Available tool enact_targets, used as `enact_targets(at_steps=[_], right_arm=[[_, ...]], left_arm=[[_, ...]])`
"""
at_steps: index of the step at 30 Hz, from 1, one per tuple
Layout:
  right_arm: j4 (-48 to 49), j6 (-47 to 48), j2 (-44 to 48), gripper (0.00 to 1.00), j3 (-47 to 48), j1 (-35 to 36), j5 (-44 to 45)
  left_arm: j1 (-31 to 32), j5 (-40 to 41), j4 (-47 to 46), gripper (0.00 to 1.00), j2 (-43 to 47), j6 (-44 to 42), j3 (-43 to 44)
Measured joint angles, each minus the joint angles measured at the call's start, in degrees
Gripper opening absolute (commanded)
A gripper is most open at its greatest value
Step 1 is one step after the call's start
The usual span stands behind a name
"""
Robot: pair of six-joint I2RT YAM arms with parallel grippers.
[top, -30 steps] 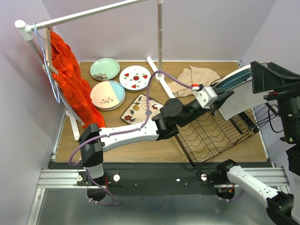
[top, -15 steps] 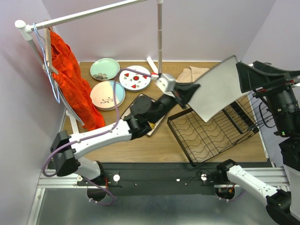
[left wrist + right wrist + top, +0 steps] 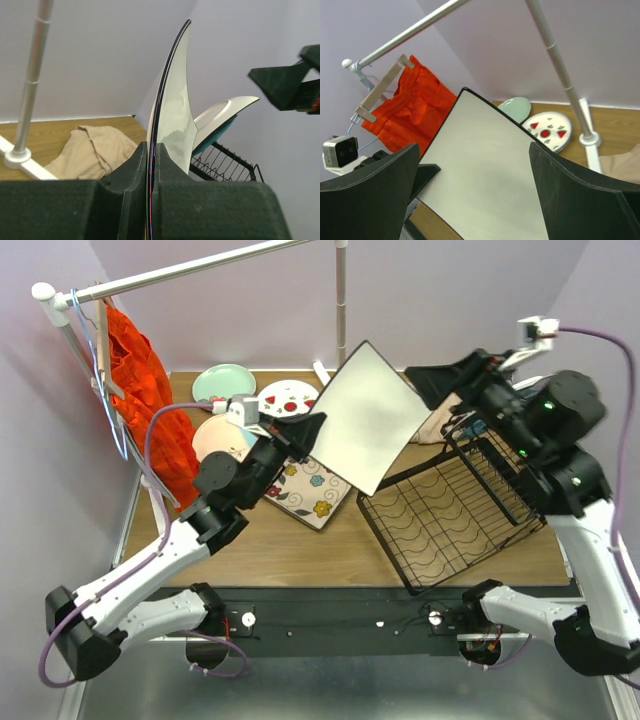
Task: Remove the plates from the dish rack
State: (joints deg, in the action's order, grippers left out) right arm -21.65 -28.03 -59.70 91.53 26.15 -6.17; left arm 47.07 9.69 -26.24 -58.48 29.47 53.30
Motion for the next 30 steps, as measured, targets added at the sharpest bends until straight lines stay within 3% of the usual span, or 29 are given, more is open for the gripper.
enact_targets(at_steps=[12,18,30], right_arm=[[13.40,-15.96,-7.65,0.93,-18.60,1.20,-13.09],[19.26,-19.41,-9.38,0.96,-21.33,5.18,-14.36],[24.17,-20.94,-11.08,0.96,-23.06,7.43,-14.71]], left_arm=[[-3.13,11.19,9.99,0.00,20.15,7.28,-10.86],[-3.19,18.97,13.00,0.00,24.11,10.64,-12.70],[-3.19,25.90,16.13,0.00,26.03,13.88,-13.68]])
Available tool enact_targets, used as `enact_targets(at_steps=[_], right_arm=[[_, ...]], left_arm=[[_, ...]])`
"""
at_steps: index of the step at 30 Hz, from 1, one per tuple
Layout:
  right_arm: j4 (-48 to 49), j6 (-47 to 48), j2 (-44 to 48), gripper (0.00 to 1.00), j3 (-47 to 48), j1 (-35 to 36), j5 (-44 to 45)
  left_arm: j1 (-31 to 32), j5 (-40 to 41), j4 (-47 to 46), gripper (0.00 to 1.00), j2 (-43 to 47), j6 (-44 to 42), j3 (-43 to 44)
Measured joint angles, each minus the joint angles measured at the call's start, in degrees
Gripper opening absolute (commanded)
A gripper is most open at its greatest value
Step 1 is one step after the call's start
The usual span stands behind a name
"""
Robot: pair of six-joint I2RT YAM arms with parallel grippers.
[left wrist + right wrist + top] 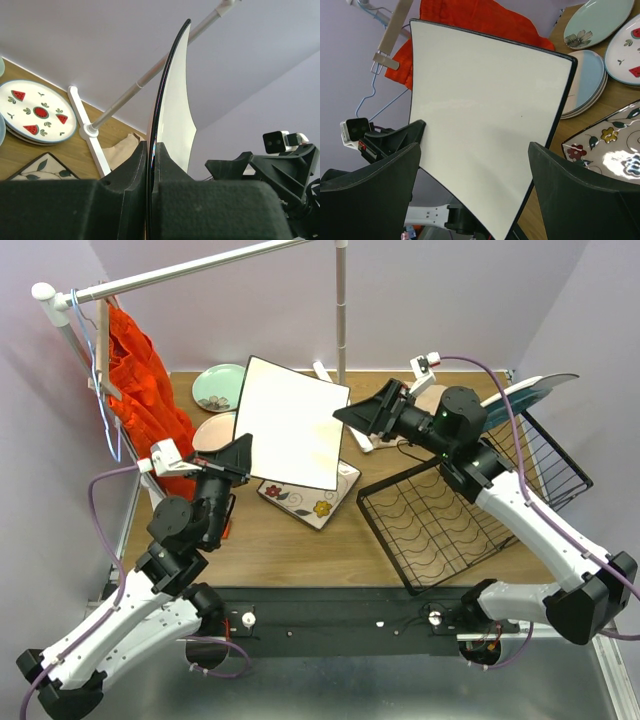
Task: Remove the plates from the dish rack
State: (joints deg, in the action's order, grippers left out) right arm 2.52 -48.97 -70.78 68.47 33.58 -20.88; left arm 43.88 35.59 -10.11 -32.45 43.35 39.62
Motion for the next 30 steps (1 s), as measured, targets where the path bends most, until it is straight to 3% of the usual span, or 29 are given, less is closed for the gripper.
enact_targets(at_steps=[7,10,14,22,25,26,30], right_arm=[[1.25,-0.74,-3.10,0.96,-0.15,0.20,-0.46],[2.89,-1.64,-3.87,0.90,-1.38,0.46,-1.09],[10.49,-4.55,-4.33,0.69,-3.93,1.01,-5.05],[20.59,-9.81,-6.03,0.51,-6.36,2.27,-9.64],[23.32,-11.17,-6.05,0.27,-6.80,2.32,-10.45],[23.71,-11.89,-6.05,0.04,-6.91,2.25,-10.56],[26.08,-13.70,-6.14,0.01,-7.13,2.12,-11.30]], left_arm=[[0.00,0.35,-0.02,0.00,2.21,0.44,0.00],[0.00,0.17,-0.04,0.00,3.06,0.66,0.00],[0.00,-0.57,-0.09,0.00,3.37,1.55,0.00],[-0.04,-1.66,-3.08,0.00,5.90,7.19,-3.34],[-0.04,-1.92,-4.13,0.00,6.21,9.07,-4.17],[-0.07,-2.03,-4.46,0.00,6.21,9.79,-4.22],[-0.13,-2.58,-6.14,0.00,6.29,11.37,-4.26]])
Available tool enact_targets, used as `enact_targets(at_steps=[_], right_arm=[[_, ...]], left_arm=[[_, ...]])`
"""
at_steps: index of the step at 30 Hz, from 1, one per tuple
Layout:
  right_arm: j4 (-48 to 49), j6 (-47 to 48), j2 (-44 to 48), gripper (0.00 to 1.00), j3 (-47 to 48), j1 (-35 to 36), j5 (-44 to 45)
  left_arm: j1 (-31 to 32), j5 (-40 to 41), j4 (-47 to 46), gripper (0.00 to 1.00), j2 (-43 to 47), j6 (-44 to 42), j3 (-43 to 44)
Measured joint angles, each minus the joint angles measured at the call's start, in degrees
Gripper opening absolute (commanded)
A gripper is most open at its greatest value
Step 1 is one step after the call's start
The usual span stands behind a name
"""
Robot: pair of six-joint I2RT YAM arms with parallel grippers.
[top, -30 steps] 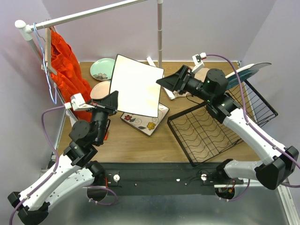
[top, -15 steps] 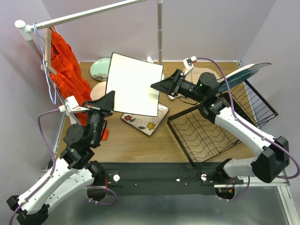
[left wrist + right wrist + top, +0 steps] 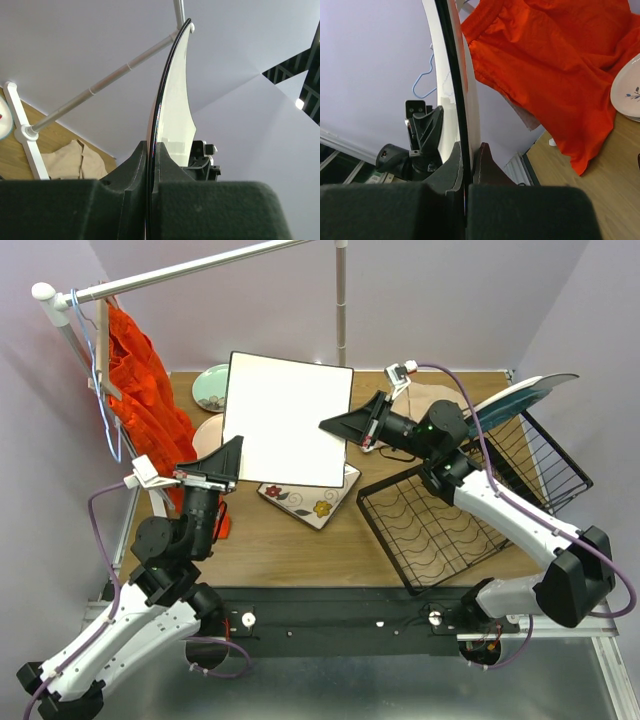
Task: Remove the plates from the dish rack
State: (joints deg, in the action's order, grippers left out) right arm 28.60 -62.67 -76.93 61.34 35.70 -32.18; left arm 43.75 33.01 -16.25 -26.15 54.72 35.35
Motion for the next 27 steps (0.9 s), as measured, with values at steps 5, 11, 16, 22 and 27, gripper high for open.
enact_targets(at_steps=[5,11,16,22,27], right_arm=[[0.07,-0.39,0.13,0.01,-0.28,0.04,0.09],[-1.27,-2.51,1.49,0.01,-1.77,0.37,2.32],[-1.84,-4.09,2.10,0.01,-2.08,0.68,5.66],[-1.86,-4.76,3.28,0.01,-2.08,0.66,11.08],[-3.93,-3.39,3.76,0.01,-2.08,0.68,13.90]], left_arm=[[-0.07,-0.02,0.66,0.28,0.48,0.33,-0.04],[-0.02,0.26,2.23,0.58,2.71,5.05,-0.02],[-0.02,0.94,3.87,0.63,3.98,7.74,0.00],[-0.02,2.21,9.66,0.64,3.96,9.22,0.00],[-0.02,4.28,14.82,0.64,3.69,9.18,1.20]])
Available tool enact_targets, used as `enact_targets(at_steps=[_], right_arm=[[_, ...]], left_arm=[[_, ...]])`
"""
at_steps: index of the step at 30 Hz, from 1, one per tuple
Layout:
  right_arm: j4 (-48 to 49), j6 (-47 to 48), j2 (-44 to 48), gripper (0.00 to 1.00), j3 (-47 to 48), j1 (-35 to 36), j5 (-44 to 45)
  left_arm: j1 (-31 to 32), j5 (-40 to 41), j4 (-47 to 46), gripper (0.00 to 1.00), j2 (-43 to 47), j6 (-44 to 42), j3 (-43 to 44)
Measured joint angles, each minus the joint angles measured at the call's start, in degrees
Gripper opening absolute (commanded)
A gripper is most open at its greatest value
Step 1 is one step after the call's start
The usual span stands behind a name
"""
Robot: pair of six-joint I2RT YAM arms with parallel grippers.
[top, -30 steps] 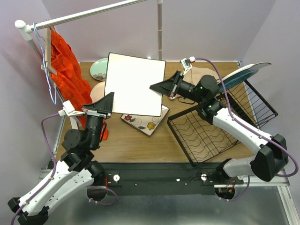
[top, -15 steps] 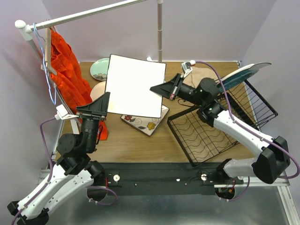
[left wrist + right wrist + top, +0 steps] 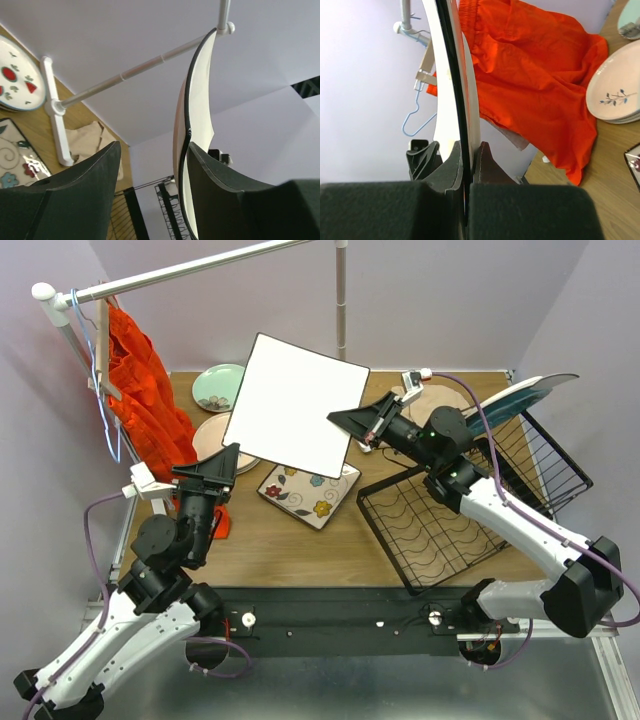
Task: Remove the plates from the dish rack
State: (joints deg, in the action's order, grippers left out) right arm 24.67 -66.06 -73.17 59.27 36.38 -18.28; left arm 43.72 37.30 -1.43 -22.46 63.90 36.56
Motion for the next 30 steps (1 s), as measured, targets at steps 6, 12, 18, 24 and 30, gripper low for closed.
enact_targets(at_steps=[6,12,18,24,30], right_arm=[[-2.95,1.53,0.00,0.01,0.00,0.00,1.22],[-5.07,2.67,-0.02,0.01,-0.09,0.00,1.44],[-5.11,3.08,-0.09,0.01,-0.63,0.09,2.58],[-3.93,2.38,-0.70,0.01,-2.93,1.29,6.51],[-2.19,1.60,-3.76,0.01,-7.26,5.22,14.91]], left_arm=[[0.00,4.33,8.76,0.64,-1.07,-0.50,3.15],[0.00,8.92,14.91,0.64,-1.73,-2.45,7.48],[0.00,12.17,17.35,0.64,-1.73,-5.29,10.38],[0.00,12.98,16.92,0.64,-2.56,-9.42,13.00],[0.00,12.37,13.44,0.64,-4.76,-16.00,15.91]])
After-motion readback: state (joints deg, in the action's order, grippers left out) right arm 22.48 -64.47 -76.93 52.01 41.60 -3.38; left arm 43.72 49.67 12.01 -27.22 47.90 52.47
